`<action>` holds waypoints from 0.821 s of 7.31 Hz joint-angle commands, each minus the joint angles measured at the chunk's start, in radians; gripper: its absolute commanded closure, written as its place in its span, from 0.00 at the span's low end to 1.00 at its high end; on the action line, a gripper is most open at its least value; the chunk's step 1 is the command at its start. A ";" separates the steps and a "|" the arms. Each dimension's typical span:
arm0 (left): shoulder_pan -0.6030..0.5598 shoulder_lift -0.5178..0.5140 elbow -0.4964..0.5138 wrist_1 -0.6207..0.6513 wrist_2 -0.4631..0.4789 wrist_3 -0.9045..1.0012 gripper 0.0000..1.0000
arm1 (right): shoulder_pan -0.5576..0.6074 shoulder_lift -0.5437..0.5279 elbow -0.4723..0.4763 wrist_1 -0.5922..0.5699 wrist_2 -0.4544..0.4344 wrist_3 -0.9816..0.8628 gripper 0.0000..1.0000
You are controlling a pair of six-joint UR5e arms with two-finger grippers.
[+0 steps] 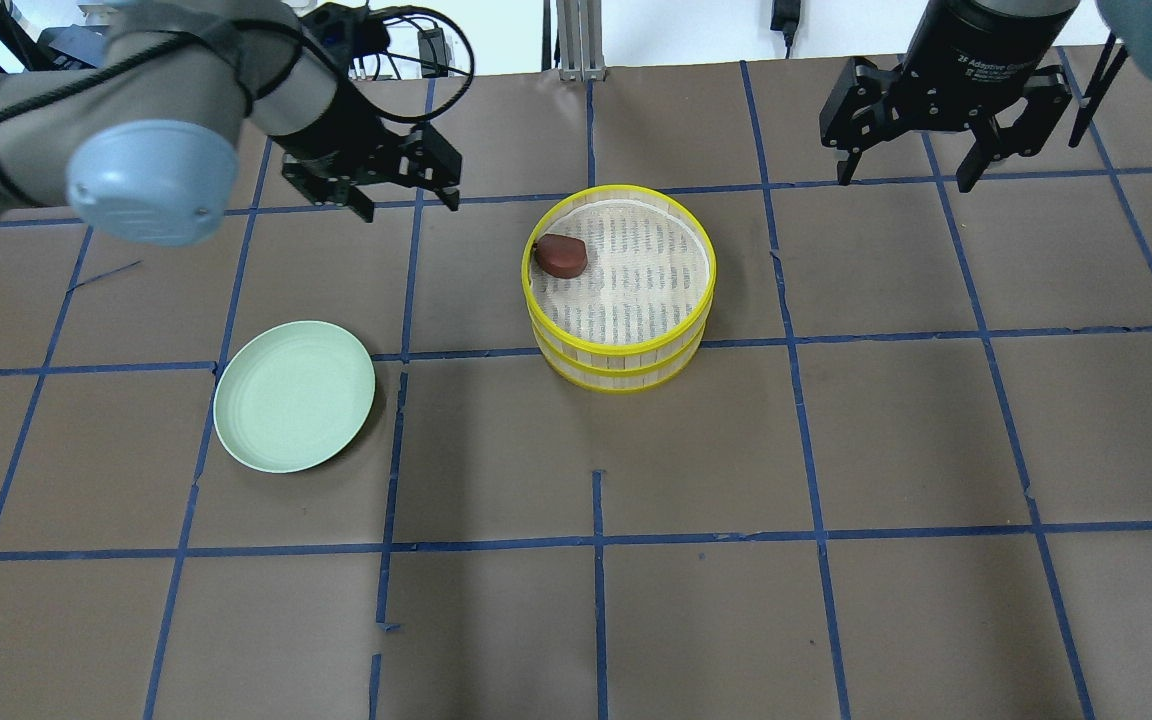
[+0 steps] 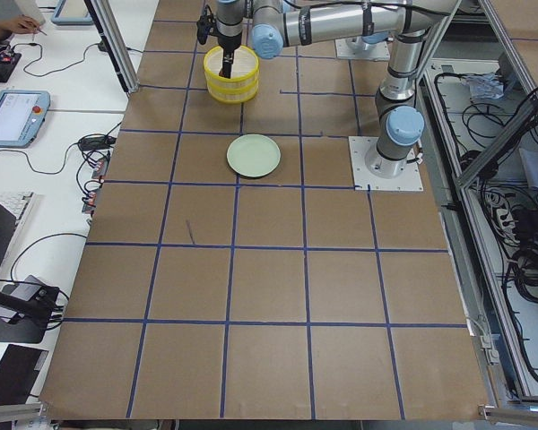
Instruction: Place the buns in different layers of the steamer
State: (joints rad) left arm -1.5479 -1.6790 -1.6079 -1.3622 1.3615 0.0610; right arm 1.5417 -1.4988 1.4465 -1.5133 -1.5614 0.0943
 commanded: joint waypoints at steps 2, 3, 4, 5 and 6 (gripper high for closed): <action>0.028 0.185 -0.003 -0.288 0.145 0.013 0.00 | 0.000 0.003 0.003 0.002 -0.008 0.002 0.01; 0.032 0.200 -0.021 -0.299 0.151 0.014 0.00 | 0.000 0.000 0.003 0.002 -0.008 0.002 0.01; 0.032 0.200 -0.024 -0.299 0.156 0.014 0.00 | 0.000 0.002 0.003 0.002 -0.008 0.002 0.01; 0.035 0.200 -0.018 -0.299 0.166 0.014 0.00 | 0.000 0.002 0.003 0.005 -0.008 0.002 0.01; 0.035 0.200 -0.021 -0.298 0.215 0.016 0.00 | 0.000 0.002 0.003 0.005 -0.008 0.002 0.01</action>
State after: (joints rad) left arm -1.5136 -1.4800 -1.6275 -1.6595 1.5358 0.0755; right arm 1.5417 -1.4973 1.4495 -1.5089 -1.5692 0.0966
